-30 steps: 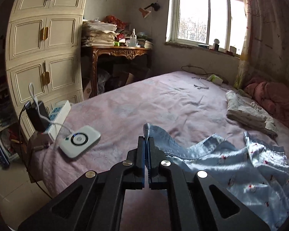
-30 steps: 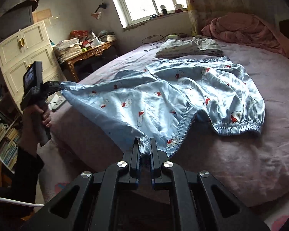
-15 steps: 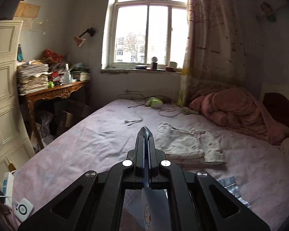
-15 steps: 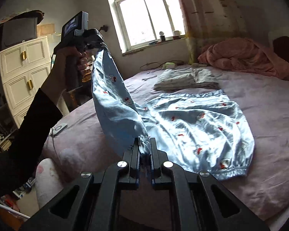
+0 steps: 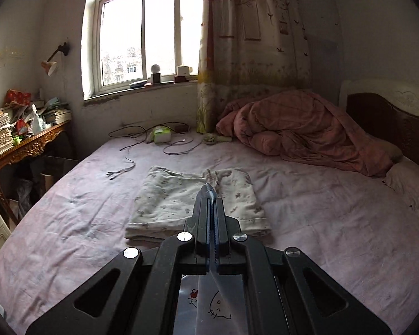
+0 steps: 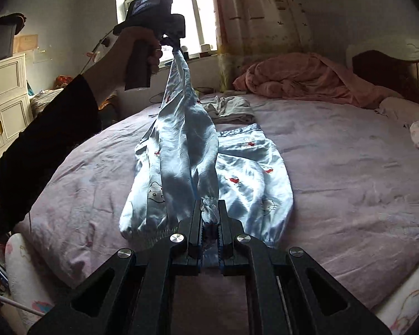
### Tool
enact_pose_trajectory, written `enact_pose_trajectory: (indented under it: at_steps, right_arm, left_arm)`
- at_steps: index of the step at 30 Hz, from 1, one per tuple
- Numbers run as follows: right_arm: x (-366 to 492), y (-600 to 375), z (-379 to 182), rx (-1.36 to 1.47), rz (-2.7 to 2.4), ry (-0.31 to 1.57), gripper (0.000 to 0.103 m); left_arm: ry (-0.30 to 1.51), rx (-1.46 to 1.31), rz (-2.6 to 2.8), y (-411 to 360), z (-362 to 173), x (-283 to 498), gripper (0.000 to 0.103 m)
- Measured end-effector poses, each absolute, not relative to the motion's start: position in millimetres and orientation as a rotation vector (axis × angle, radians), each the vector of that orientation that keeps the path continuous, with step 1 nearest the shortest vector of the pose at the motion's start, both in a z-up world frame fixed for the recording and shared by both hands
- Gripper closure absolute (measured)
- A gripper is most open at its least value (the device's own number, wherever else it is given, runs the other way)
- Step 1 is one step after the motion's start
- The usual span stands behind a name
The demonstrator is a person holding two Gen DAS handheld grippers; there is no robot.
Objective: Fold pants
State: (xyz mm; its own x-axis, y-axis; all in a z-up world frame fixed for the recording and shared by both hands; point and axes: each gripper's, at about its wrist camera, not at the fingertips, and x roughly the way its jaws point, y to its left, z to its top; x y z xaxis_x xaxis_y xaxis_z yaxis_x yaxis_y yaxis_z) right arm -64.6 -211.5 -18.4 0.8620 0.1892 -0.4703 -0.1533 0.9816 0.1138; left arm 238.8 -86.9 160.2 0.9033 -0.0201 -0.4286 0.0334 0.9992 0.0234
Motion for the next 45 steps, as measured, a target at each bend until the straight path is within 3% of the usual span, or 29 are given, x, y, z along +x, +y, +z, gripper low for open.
enact_pose_trajectory:
  at_steps: [16, 29, 31, 33, 34, 35, 37, 41, 43, 45]
  right_arm:
    - [-55, -233, -52, 0.032, 0.124, 0.583, 0.096]
    - [-56, -233, -53, 0.055, 0.121, 0.579, 0.096]
    - [-57, -235, -53, 0.067, 0.116, 0.581, 0.094]
    - [-58, -236, -53, 0.077, 0.109, 0.578, 0.091]
    - [-59, -236, -52, 0.075, 0.107, 0.576, 0.086]
    - [-59, -237, -51, 0.072, 0.099, 0.572, 0.083]
    - [-60, -239, -50, 0.075, 0.075, 0.561, 0.065]
    - [-64, -245, -47, 0.090, 0.064, 0.557, 0.057]
    - [-67, -248, -45, 0.097, 0.058, 0.550, 0.049]
    - [-72, -251, -42, 0.096, 0.050, 0.537, 0.049]
  left_arm:
    - [0.634, 0.081, -0.139, -189, 72, 304, 0.102]
    - [0.712, 0.114, -0.158, -213, 42, 323, 0.100]
    - [0.731, 0.135, -0.161, -215, 38, 325, 0.095]
    - [0.729, 0.128, -0.174, -214, 38, 323, 0.061]
    - [0.716, 0.126, -0.168, -212, 39, 320, 0.056]
    - [0.703, 0.129, -0.163, -210, 40, 317, 0.053]
    - [0.691, 0.128, -0.167, -205, 45, 311, 0.053]
    - [0.659, 0.093, -0.176, -182, 64, 288, 0.051]
    - [0.614, 0.089, -0.171, -166, 76, 265, 0.045]
    - [0.566, 0.096, -0.165, -149, 86, 234, 0.040]
